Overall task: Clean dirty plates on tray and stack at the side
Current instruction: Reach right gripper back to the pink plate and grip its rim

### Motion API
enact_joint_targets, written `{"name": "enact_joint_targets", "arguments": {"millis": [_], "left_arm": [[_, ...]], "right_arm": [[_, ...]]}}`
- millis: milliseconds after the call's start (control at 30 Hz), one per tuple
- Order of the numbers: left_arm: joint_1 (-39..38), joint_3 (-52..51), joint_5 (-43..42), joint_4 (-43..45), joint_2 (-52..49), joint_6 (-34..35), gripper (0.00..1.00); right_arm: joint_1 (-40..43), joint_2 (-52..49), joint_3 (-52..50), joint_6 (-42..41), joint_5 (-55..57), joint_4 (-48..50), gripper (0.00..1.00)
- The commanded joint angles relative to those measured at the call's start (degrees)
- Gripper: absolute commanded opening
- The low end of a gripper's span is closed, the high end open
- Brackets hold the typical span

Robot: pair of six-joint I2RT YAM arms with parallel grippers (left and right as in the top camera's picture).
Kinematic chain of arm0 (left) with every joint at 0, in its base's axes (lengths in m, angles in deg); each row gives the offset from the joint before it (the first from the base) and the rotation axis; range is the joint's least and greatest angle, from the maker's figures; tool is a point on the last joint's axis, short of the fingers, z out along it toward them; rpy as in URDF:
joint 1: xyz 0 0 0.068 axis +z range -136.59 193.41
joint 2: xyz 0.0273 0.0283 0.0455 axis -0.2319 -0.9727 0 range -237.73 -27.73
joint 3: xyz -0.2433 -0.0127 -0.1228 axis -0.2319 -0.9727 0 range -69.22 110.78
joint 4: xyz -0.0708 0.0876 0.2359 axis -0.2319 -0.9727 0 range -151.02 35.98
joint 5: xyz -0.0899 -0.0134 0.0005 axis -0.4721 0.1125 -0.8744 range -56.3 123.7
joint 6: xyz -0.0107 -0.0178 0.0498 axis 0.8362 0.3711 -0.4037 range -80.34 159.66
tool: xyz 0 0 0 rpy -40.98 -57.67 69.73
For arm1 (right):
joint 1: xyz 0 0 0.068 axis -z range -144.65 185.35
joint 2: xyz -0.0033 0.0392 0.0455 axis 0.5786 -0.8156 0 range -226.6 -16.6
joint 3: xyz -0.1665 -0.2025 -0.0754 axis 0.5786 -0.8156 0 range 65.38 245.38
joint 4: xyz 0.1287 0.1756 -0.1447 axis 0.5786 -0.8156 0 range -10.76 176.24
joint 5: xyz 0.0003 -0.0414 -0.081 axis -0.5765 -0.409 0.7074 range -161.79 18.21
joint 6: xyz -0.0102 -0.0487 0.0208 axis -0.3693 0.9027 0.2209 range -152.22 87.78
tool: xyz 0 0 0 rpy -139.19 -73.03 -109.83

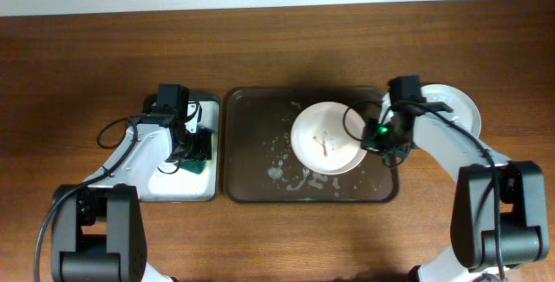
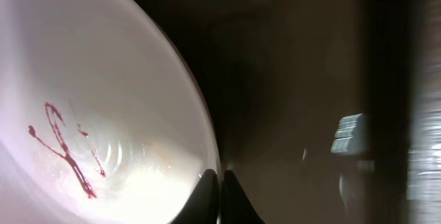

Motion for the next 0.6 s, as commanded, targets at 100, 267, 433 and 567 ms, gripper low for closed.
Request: {"name": "enact_joint_targets", "arguments": {"millis": [100, 267, 433, 567], "left_arm": [[0.28, 0.74, -0.5, 0.13, 0.98, 0.02, 0.61], [0.28, 0.74, -0.5, 0.11, 0.98, 0.02, 0.61], [0.28, 0.74, -0.92, 0.11, 0.98, 0.02, 0.61], [0.28, 0.74, -0.92, 0.11, 0.98, 0.02, 0.61]], "right_arm": [[-8.07, -0.33, -0.46, -4.39, -0.74, -0.17, 0.04], [-8.76, -0.28, -0.2, -4.31, -0.28, 2.49, 0.24], [-7.48, -0.28, 0.33, -4.07, -0.31, 7.1, 0.24], [-8.2, -0.31, 0.26, -4.09, -0.33, 7.82, 0.23]]}}
